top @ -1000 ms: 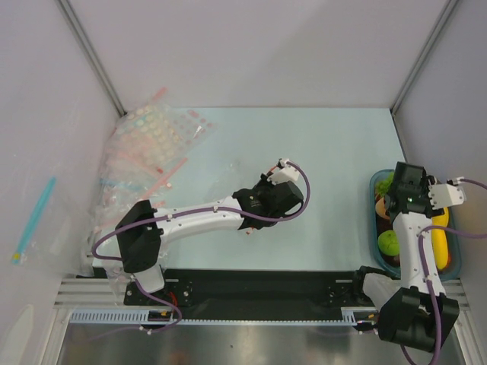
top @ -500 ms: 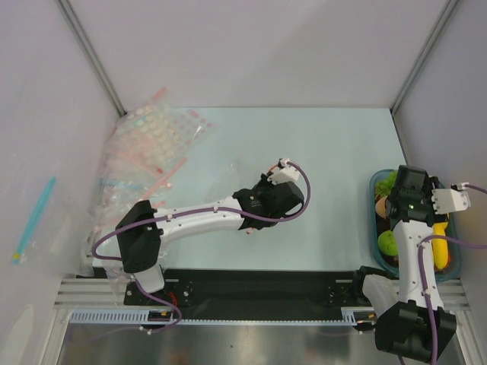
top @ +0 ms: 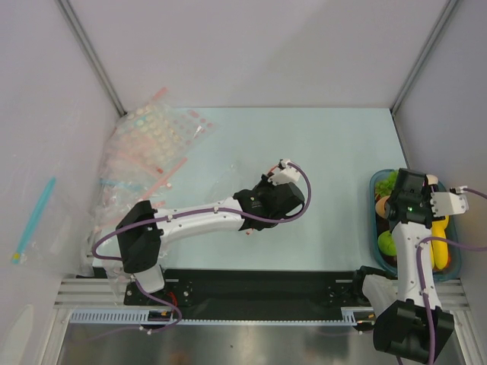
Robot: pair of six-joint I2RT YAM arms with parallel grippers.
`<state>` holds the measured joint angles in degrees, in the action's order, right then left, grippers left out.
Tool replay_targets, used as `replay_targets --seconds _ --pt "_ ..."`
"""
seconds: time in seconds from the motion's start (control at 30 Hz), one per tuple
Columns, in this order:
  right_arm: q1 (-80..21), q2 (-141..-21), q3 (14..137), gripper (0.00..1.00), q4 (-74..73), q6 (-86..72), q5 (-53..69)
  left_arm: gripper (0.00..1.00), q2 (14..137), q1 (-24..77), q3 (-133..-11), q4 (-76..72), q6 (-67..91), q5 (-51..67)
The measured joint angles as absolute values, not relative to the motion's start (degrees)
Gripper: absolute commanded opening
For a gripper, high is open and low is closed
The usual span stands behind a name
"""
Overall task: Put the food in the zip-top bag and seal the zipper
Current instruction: Pick up the fake fruit from the bin.
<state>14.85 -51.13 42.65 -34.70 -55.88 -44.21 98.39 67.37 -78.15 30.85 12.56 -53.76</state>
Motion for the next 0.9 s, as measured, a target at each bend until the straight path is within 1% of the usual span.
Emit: replay_targets --seconds 0.07,0.33,0.37,0.5,0.6,0.67,0.7,0.87,0.9 --pt "15.3 -51.1 42.4 0.5 -33.9 -55.9 -43.7 0.0 98.4 67.4 -78.1 30.9 12.6 -53.8" --pt "16.2 -51.4 42.0 0.5 -32.4 -56.2 -43.0 0.01 98.7 67.5 -78.5 31.1 12.6 -53.8" --pt "16.2 -51.4 42.0 0.49 -32.3 -56.5 -43.0 0.0 98.8 67.5 -78.5 31.1 12.6 -53.8" --pt "16.4 -50.9 41.5 0.36 -31.5 -57.0 -42.7 0.0 99.0 67.5 -78.5 31.1 12.6 -53.9" --pt "16.4 -49.6 40.9 0.36 -31.6 -56.9 -42.6 0.0 99.2 67.7 -78.6 31.2 12.6 -53.9" --pt "16.8 -48.8 40.4 0.39 -32.0 -56.9 -42.6 0.0 99.2 67.7 -78.6 31.3 12.6 -53.9" --pt "16.9 -48.4 40.2 0.44 -32.1 -56.8 -42.6 0.0 99.2 67.7 -78.6 31.3 12.6 -53.9" --pt "17.0 -45.3 39.0 0.54 -31.8 -55.2 -41.4 0.0 99.2 67.8 -78.9 31.5 12.6 -54.1" --pt "17.0 -44.7 38.8 0.65 -31.7 -54.7 -40.9 0.01 99.2 67.8 -78.9 31.5 12.6 -54.2"
